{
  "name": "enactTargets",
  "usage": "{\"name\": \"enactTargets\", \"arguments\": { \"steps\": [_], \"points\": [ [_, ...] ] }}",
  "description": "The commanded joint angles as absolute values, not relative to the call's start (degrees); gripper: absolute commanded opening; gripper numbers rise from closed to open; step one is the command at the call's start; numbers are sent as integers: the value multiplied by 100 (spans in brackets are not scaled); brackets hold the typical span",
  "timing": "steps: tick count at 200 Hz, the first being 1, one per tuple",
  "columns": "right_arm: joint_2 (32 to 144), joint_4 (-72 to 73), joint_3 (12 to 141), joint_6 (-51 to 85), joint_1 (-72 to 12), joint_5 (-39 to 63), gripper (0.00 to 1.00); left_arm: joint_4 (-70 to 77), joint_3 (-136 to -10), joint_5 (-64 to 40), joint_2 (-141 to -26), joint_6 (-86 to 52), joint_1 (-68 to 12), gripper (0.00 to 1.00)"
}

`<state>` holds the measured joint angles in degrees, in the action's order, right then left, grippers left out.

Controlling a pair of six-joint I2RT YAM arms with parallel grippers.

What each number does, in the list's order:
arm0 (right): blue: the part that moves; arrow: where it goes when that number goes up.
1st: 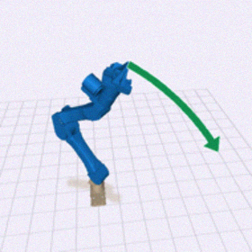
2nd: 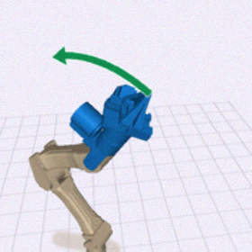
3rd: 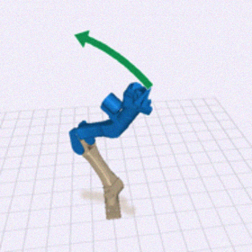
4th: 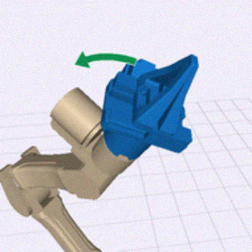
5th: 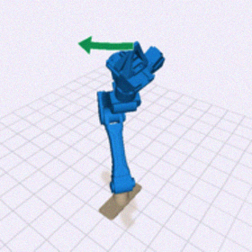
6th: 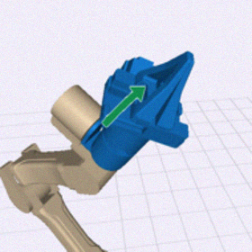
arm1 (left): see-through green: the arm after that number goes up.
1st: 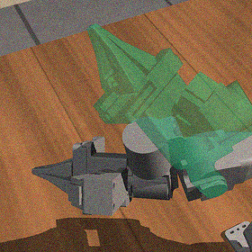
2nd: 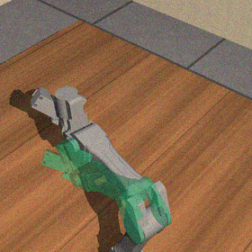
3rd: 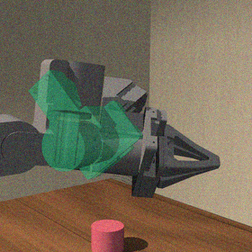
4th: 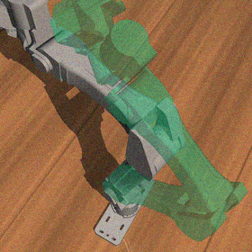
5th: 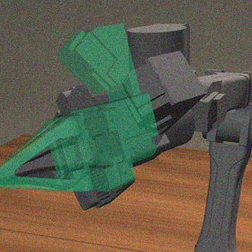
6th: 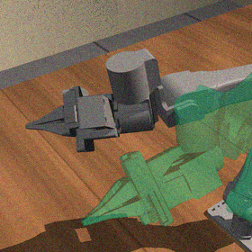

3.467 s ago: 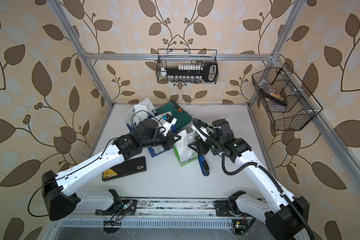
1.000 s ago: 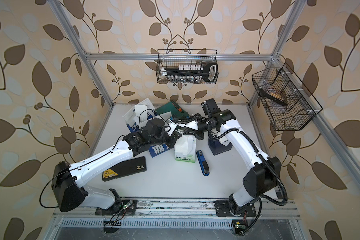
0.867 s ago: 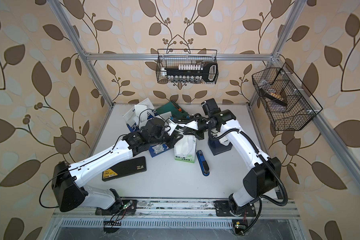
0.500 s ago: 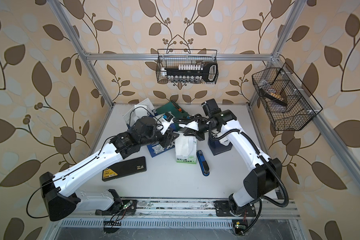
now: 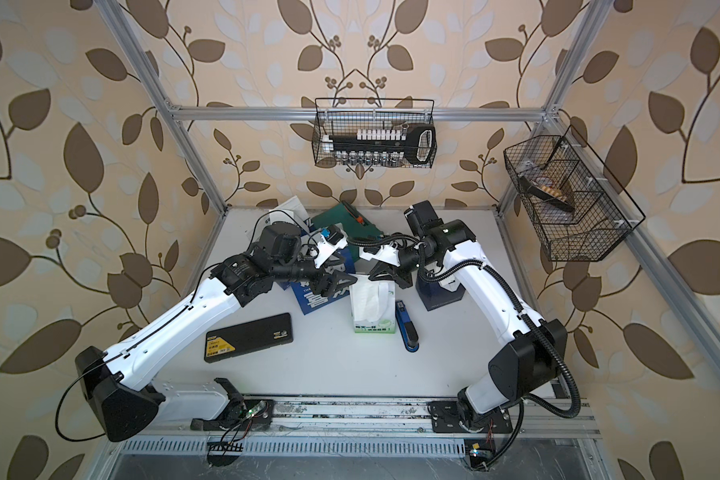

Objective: Staple the receipts to the bags
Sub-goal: Hold the receipt from the takeout bag.

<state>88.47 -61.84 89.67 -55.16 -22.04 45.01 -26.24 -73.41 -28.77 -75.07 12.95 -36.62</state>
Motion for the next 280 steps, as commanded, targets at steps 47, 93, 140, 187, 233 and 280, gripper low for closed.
{"name": "enactTargets", "arguments": {
  "steps": [47, 93, 140, 187, 233, 280],
  "points": [
    [8747, -6469, 9198, -5650, -2182, 4866, 0, -2443, -7684, -3334, -8134, 1499, -3840, 64],
    [8664, -6354, 9074, -5647, -2177, 4787, 0, -2502, -7746, -3312, -8218, 1564, -3845, 35],
    [8726, -6337, 9144, -5634, -2179, 4830, 0, -2484, -7511, -3331, -8118, 1570, -3879, 38],
    [8679, -6305, 9127, -5634, -2178, 4802, 0, -2533, -7499, -3288, -8147, 1633, -3892, 28],
    [8616, -6236, 9050, -5634, -2156, 4697, 0, -2761, -7608, -3287, -8157, 1695, -3894, 0],
    [8231, -5025, 8488, -4738, -2132, 4279, 11, -2682, -7594, -2920, -8001, 1429, -3906, 0]
  ]
}}
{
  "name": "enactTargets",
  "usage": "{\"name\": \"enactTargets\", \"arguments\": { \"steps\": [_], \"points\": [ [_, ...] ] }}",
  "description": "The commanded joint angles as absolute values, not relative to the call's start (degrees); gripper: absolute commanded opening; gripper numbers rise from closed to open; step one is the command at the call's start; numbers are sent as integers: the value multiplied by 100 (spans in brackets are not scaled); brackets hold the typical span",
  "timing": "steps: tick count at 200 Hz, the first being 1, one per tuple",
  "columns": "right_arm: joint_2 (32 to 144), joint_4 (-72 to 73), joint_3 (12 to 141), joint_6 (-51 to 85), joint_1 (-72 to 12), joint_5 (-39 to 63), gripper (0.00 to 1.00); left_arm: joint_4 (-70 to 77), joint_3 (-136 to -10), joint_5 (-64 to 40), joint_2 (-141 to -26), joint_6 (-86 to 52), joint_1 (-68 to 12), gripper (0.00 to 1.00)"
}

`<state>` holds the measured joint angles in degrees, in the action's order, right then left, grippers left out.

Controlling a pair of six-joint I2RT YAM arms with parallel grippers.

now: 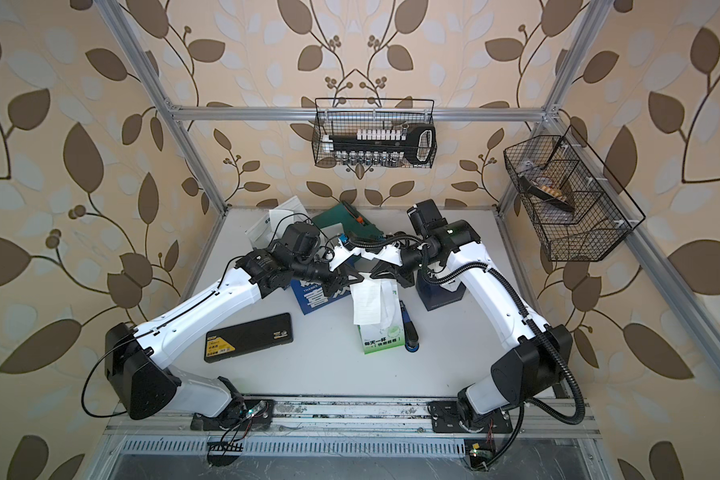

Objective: Staple the receipts to the bags
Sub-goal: Hold the receipt from the takeout bag, then pick up the stapler from the center of the board.

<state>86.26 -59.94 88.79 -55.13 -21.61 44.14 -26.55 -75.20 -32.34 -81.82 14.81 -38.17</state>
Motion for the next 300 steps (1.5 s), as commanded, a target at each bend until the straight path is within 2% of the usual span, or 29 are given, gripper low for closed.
{"name": "enactTargets", "arguments": {
  "steps": [1, 12, 28, 40, 50, 85, 117, 146, 186, 209, 229, 264, 276, 300],
  "points": [
    [8203, -4903, 8428, -4641, -2130, 4231, 13, -2668, -7594, -2884, -7995, 1422, -3904, 0],
    [7834, -3714, 7865, -3770, -2127, 3652, 25, -2604, -7612, -2481, -7958, 1205, -3905, 0],
    [7258, -1731, 6843, -2291, -2124, 2211, 44, -2570, -7571, -2100, -7833, 1163, -3906, 0],
    [6818, -1265, 6262, -1811, -2110, 1374, 52, -2559, -7469, -1906, -7685, 1218, -3903, 0],
    [6508, -1173, 5953, -1404, -2113, 789, 55, -2628, -7405, -1748, -7551, 1273, -3907, 0],
    [5817, -2113, 5370, 196, -2122, 186, 56, -2762, -7077, -1274, -7047, 1431, -3895, 0],
    [5592, -2660, 4492, 1976, -2211, 442, 56, -2837, -6856, -1193, -6890, 1626, -3846, 0],
    [5827, -2691, 3869, 3100, -2891, -102, 57, -2854, -6817, -1437, -6908, 1523, -3785, 0],
    [6885, -2642, 4056, 3354, -3936, -1212, 58, -2670, -6717, -1781, -6892, 1298, -3776, 0],
    [7242, -2674, 4208, 3398, -4171, -1981, 58, -2651, -6715, -1883, -6893, 1184, -3772, 0],
    [7390, -2612, 4258, 3297, -4175, -2233, 58, -2597, -6647, -1916, -6849, 1107, -3775, 0],
    [7621, -2534, 4334, 3117, -4062, -2085, 58, -2500, -6495, -1969, -6794, 1069, -3772, 0],
    [7695, -2439, 4259, 3248, -3760, -1812, 57, -2505, -6495, -1970, -6803, 1048, -3777, 0],
    [7846, -2218, 4140, 3337, -3555, -1430, 49, -2488, -6504, -2024, -6803, 1011, -3778, 0]
  ]
}}
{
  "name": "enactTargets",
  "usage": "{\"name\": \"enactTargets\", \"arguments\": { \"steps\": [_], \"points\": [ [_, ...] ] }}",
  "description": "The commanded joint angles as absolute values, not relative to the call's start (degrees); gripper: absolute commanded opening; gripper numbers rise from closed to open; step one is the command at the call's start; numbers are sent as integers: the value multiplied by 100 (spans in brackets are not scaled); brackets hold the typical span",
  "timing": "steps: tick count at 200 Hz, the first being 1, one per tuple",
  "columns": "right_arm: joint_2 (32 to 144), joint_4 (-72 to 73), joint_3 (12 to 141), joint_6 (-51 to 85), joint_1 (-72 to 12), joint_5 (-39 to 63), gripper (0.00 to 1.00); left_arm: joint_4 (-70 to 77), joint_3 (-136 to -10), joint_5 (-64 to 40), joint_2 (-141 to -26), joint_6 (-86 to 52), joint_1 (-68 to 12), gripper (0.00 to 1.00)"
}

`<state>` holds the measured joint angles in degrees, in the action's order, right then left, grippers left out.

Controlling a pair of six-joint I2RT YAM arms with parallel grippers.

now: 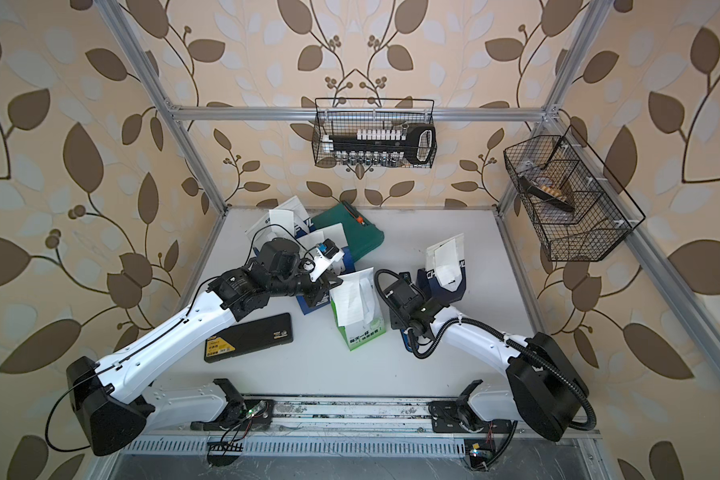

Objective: Staple the receipts to the bags
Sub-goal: Pick up the stapler from the center of the board.

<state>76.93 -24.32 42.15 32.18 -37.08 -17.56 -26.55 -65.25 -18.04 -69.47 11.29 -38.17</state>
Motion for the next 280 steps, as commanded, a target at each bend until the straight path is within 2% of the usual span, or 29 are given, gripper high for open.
{"name": "enactTargets", "arguments": {
  "steps": [1, 36, 98, 128, 149, 174, 197, 231, 280],
  "points": [
    [7856, -2212, 4140, 3339, -3558, -1414, 49, -2488, -6504, -2027, -6803, 1015, -3779, 0],
    [8189, -2145, 4122, 3208, -3533, -888, 42, -2488, -6554, -2098, -6864, 976, -3778, 0],
    [8450, -2125, 4031, 3231, -3508, -651, 29, -2477, -6549, -2153, -6934, 962, -3779, 0],
    [8266, -2058, 4058, 3127, -3318, -436, 0, -2476, -6559, -2177, -6932, 941, -3775, 0],
    [7440, -1948, 4144, 3028, -3083, -578, 0, -2471, -6549, -2141, -6951, 916, -3773, 0],
    [6199, -1911, 4762, 2534, -3025, -1413, 0, -2384, -6532, -2112, -7002, 828, -3776, 0],
    [5613, -1456, 5439, 1908, -3039, -2051, 0, -2274, -6530, -2117, -7104, 719, -3772, 0],
    [5578, -250, 5829, 1988, -3102, -1989, 0, -1963, -6529, -2180, -7296, 310, -3778, 0],
    [6347, 1876, 5842, 2613, -3450, -1726, 0, -1444, -6701, -1785, -7682, -852, -3929, 0]
  ]
}}
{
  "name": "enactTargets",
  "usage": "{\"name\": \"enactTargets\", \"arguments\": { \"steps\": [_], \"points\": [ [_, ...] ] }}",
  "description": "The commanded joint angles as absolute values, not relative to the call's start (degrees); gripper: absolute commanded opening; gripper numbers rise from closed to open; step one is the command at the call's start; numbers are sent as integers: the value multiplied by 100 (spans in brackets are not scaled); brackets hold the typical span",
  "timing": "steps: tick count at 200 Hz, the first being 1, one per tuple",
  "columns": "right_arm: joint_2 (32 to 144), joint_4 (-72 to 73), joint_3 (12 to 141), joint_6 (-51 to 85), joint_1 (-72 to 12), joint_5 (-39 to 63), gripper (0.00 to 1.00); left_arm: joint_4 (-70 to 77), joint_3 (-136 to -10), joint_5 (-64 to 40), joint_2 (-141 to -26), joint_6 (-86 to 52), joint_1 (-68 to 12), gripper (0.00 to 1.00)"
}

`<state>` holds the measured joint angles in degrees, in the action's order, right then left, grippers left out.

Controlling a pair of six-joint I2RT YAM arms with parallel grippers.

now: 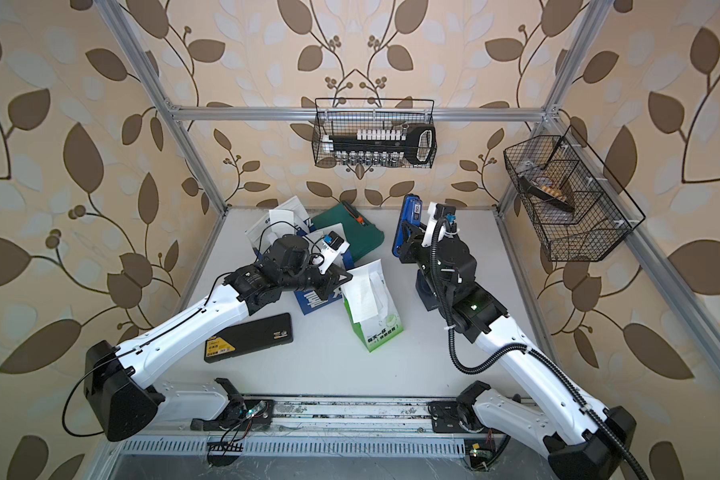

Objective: Staple the receipts to the bags
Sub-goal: Pick up the stapler from the center of the board, then place the stapler in the takeout bag.

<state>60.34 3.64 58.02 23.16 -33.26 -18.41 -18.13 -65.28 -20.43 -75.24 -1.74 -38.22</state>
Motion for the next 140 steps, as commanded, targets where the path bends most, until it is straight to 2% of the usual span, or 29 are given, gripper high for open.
{"name": "enactTargets", "arguments": {
  "steps": [1, 31, 72, 103, 140],
  "points": [
    [6385, 1926, 5851, 2626, -3462, -1713, 0, -1443, -6708, -1763, -7686, -861, -3937, 0],
    [6759, 2315, 6061, 2661, -3628, -1607, 0, -1336, -6856, -1449, -7848, -998, -4121, 0],
    [6884, 2043, 6095, 2641, -3908, -1621, 0, -1236, -6913, -1051, -7895, -1245, -4183, 0],
    [6856, 1749, 5908, 2571, -4186, -1865, 0, -1061, -6851, -1041, -7867, -1316, -4186, 0],
    [6907, 2043, 5622, 2566, -4293, -2016, 0, -908, -6784, -1121, -7796, -1336, -4185, 0]
  ]
}}
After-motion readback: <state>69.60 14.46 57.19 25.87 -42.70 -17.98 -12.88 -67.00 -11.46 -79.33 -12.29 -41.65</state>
